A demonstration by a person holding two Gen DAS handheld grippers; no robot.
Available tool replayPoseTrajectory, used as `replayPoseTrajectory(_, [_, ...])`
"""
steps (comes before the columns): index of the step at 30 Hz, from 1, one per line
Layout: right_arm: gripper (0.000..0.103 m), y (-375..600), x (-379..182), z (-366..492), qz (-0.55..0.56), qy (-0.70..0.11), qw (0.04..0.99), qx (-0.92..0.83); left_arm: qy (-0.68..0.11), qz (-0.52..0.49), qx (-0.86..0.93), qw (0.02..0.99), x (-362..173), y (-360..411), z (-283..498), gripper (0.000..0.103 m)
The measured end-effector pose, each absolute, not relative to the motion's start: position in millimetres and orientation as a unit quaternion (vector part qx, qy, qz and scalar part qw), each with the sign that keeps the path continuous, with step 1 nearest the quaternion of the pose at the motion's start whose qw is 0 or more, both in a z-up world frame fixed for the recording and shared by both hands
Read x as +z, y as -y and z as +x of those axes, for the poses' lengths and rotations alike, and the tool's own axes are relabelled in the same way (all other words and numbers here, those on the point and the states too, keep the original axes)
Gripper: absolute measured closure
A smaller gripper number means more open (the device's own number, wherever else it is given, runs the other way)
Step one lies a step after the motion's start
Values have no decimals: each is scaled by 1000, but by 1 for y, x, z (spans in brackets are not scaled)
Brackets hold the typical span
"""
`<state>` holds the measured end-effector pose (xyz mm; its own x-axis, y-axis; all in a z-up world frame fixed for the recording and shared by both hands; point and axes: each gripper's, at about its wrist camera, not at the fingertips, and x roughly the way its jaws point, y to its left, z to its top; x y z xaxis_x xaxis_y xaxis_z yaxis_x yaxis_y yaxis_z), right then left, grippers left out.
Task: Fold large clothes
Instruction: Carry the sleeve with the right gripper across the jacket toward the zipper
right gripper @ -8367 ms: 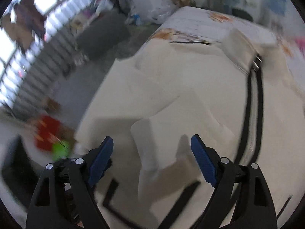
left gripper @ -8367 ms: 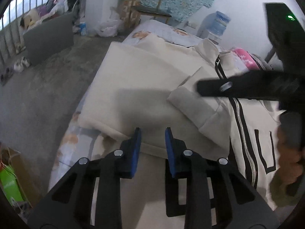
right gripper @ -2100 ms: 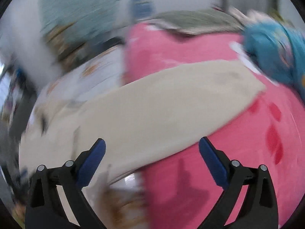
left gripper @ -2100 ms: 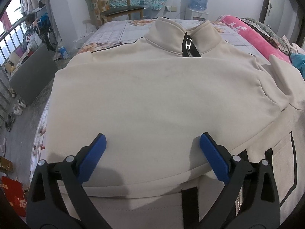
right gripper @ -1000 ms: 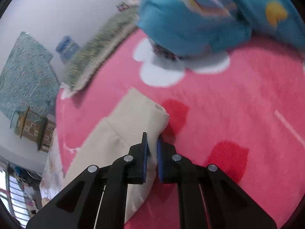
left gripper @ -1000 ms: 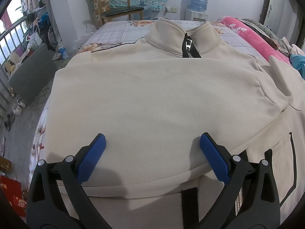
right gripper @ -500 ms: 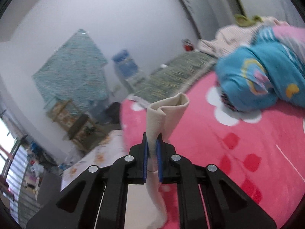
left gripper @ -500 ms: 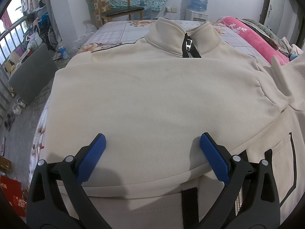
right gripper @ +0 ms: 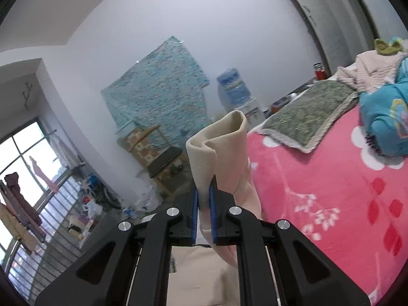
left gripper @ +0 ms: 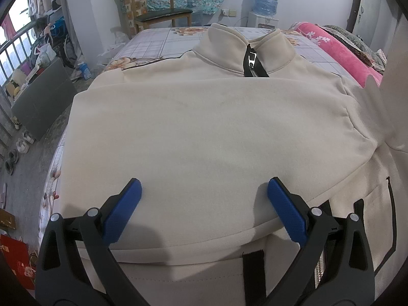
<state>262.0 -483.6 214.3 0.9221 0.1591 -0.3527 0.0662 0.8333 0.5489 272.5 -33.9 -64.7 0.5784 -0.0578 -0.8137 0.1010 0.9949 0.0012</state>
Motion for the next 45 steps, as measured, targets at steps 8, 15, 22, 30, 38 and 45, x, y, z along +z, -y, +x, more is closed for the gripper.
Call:
replayPoseTrajectory(8, [95,429,214,276,292,-203,931,78,-457,23,-45,888,-65,34,272,8])
replayPoseTrajectory(15, [95,402,203,287,300,-215,924,105,-457,23,-45,888,-65,33,272,8])
replayPoseTrajectory(22, [95,376,181,281,311,-224,916,116,-457,23,-45,888,-65,33,272,8])
replayPoseTrajectory(30, [95,349,126,272,310,-264,908,102,-459,31,-44,887,-63,33,272,8])
replayPoseTrajectory(38, [95,321,74,261,302,-292,904,76,-441,16,-52,896,-23,8,240,8])
replayPoseTrajectory(45, [95,293,58,271,288,-298,907,73,-432,29,-30,901,-17,-28,222,10])
